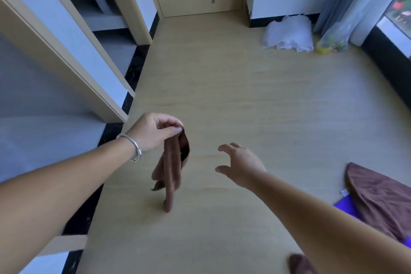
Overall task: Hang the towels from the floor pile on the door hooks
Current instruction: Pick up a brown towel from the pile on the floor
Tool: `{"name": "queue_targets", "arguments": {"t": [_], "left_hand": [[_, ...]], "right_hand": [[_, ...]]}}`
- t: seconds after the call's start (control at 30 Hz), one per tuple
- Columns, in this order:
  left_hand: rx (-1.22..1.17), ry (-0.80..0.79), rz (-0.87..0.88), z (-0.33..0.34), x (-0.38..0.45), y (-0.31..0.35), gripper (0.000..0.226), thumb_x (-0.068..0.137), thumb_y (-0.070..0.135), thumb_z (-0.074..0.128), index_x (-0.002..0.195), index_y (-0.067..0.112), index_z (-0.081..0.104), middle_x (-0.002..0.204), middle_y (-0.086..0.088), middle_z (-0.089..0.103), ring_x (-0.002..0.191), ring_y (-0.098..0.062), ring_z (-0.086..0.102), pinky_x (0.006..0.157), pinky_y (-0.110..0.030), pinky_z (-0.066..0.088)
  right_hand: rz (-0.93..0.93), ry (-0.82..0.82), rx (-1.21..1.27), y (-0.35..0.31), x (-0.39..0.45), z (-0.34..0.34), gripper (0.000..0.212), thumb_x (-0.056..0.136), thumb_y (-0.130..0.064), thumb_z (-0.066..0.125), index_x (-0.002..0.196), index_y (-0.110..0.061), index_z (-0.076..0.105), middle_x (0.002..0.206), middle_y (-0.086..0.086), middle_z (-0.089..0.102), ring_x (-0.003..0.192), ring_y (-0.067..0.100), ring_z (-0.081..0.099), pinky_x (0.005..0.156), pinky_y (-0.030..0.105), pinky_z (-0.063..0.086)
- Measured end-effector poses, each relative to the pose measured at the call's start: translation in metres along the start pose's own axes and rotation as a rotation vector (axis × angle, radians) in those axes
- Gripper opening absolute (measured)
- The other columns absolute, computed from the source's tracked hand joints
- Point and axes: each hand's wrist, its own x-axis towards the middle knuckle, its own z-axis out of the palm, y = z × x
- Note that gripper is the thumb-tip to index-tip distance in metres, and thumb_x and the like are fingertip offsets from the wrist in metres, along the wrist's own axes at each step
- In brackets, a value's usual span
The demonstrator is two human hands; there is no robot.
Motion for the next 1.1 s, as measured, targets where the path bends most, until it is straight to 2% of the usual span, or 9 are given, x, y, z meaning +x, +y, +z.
{"name": "queue_targets", "arguments": {"t": [0.13,0.23,0.3,0.4,0.53,0.6,0.7,0.9,1.1], "left_hand": [[-0.050,-0.024,0.008,-0.016,-0.013,0.000,0.018,0.084,0.010,0.071,0.081,0.028,0.074,0.087,0.007,0.075,0.085,-0.007,0.070,0.080,-0.015,0.052],[-0.123,-0.009,0.004,-0.018,-0.020,-0.002,0.014,0.083,0.012,0.072,0.083,0.025,0.075,0.087,0.005,0.075,0.085,-0.008,0.070,0.076,-0.014,0.052],[-0.178,-0.001,0.012,-0.015,-0.021,-0.002,0.013,0.082,0.012,0.072,0.084,0.024,0.075,0.088,0.003,0.075,0.085,-0.008,0.070,0.077,-0.015,0.052],[-0.241,0.034,0.026,-0.011,-0.018,-0.002,0.014,0.083,0.012,0.071,0.083,0.026,0.076,0.090,0.002,0.075,0.087,-0.011,0.070,0.083,-0.021,0.054],[-0.265,0.230,-0.006,0.005,0.000,0.001,0.011,0.085,0.011,0.070,0.088,0.021,0.074,0.091,-0.002,0.074,0.088,-0.015,0.069,0.087,-0.030,0.053],[-0.281,0.324,-0.030,0.018,0.011,0.006,0.009,0.086,0.011,0.069,0.093,0.016,0.072,0.086,0.001,0.073,0.078,-0.004,0.067,0.080,-0.021,0.052],[-0.285,0.450,-0.025,0.031,0.025,0.014,0.009,0.088,0.012,0.067,0.096,0.013,0.071,0.077,0.009,0.066,0.058,0.011,0.057,0.063,-0.005,0.043],[-0.294,0.586,0.021,0.033,0.040,0.034,0.008,0.088,0.017,0.066,0.096,0.017,0.070,0.075,0.010,0.064,0.056,0.012,0.056,0.059,-0.002,0.041],[-0.268,0.539,0.026,0.040,0.025,0.031,0.008,0.089,0.015,0.066,0.096,0.017,0.069,0.082,0.007,0.067,0.065,0.010,0.059,0.067,-0.003,0.043]], "right_hand": [[-0.027,-0.097,0.073,-0.029,0.002,0.032,0.065,0.078,-0.051,0.067,0.135,-0.030,0.045,0.134,-0.006,0.050,0.123,0.018,0.047,0.093,0.031,0.043],[0.007,-0.186,0.140,-0.041,-0.004,0.048,0.066,0.068,-0.066,0.057,0.123,-0.029,0.051,0.121,-0.006,0.054,0.110,0.020,0.053,0.085,0.035,0.048],[0.022,-0.109,0.145,-0.041,-0.005,0.054,0.051,0.072,-0.061,0.052,0.110,-0.028,0.056,0.108,-0.005,0.057,0.100,0.022,0.057,0.076,0.033,0.047],[0.076,0.087,0.098,-0.032,0.001,0.051,0.019,0.080,-0.034,0.050,0.094,-0.024,0.058,0.096,0.002,0.062,0.091,0.029,0.061,0.065,0.031,0.043],[0.189,0.184,-0.067,0.007,0.010,0.020,0.020,0.079,-0.013,0.047,0.092,-0.019,0.060,0.095,0.008,0.065,0.085,0.032,0.060,0.063,0.028,0.037],[0.232,0.242,-0.120,0.028,0.015,-0.007,0.024,0.077,-0.007,0.046,0.093,-0.018,0.061,0.093,0.009,0.066,0.082,0.032,0.059,0.063,0.028,0.037],[0.224,0.404,-0.118,0.048,0.023,-0.058,0.032,0.076,-0.005,0.047,0.098,-0.019,0.065,0.092,0.012,0.067,0.083,0.033,0.057,0.066,0.027,0.037],[0.066,0.742,-0.098,0.062,0.019,-0.144,0.032,0.079,-0.009,0.046,0.099,-0.022,0.068,0.092,0.007,0.070,0.084,0.032,0.058,0.070,0.029,0.039],[0.083,0.674,-0.161,0.089,-0.023,-0.150,0.015,0.088,-0.036,0.060,0.092,-0.024,0.068,0.081,0.004,0.070,0.075,0.030,0.060,0.066,0.032,0.044]]}}
